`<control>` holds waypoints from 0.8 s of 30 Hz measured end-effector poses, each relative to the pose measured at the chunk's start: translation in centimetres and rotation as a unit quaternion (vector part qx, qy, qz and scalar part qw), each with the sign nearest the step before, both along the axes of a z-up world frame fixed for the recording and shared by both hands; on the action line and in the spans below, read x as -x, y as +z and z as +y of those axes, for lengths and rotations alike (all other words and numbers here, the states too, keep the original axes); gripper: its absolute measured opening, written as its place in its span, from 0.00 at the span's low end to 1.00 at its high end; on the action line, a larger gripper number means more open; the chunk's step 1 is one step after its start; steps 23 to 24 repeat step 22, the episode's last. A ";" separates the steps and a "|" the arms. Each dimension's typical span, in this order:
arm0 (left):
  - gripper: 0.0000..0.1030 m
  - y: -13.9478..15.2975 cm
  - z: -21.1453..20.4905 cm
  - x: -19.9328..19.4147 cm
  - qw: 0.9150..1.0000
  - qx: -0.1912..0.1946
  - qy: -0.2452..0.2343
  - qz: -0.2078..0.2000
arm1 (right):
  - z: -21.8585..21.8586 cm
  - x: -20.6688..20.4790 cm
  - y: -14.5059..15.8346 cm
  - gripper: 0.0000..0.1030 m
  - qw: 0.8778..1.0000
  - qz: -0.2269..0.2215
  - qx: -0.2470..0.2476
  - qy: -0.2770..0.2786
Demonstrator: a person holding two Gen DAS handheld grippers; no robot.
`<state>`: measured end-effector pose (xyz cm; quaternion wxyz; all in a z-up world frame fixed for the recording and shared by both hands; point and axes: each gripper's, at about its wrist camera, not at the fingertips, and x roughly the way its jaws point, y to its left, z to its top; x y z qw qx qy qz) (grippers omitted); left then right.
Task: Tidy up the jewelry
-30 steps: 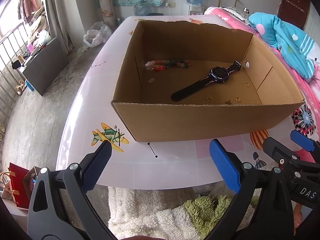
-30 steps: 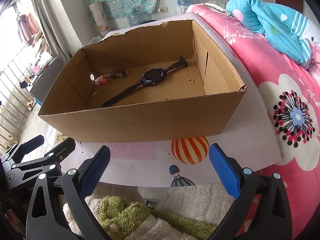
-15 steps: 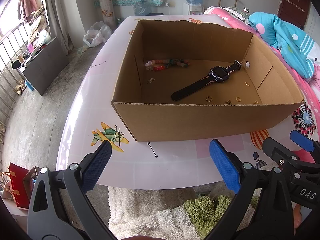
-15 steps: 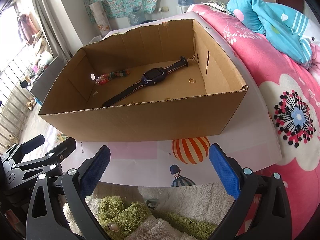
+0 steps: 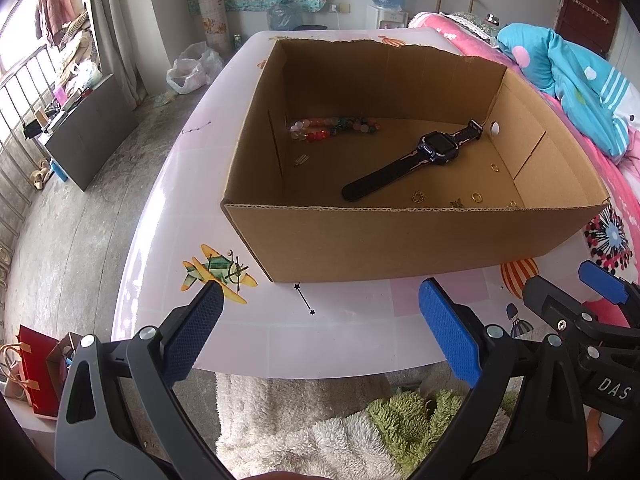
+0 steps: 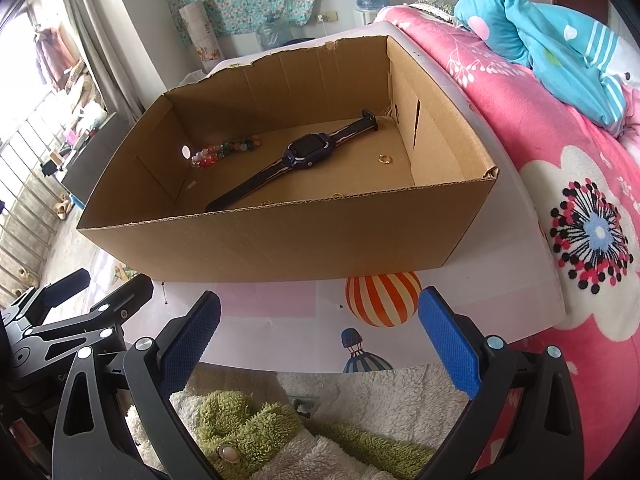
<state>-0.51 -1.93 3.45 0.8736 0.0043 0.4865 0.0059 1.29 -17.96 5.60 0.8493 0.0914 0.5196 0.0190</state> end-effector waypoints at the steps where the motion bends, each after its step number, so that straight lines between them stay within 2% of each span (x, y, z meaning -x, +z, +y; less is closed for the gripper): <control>1: 0.92 0.0 0.0 0.0 1.000 0.000 0.000 0.000 | 0.0 0.0 0.0 0.93 1.000 0.001 0.000 0.000; 24: 0.92 0.1 -0.3 -0.2 1.000 -0.003 -0.001 0.003 | -0.4 -0.2 -0.1 0.93 1.000 0.003 -0.004 -0.002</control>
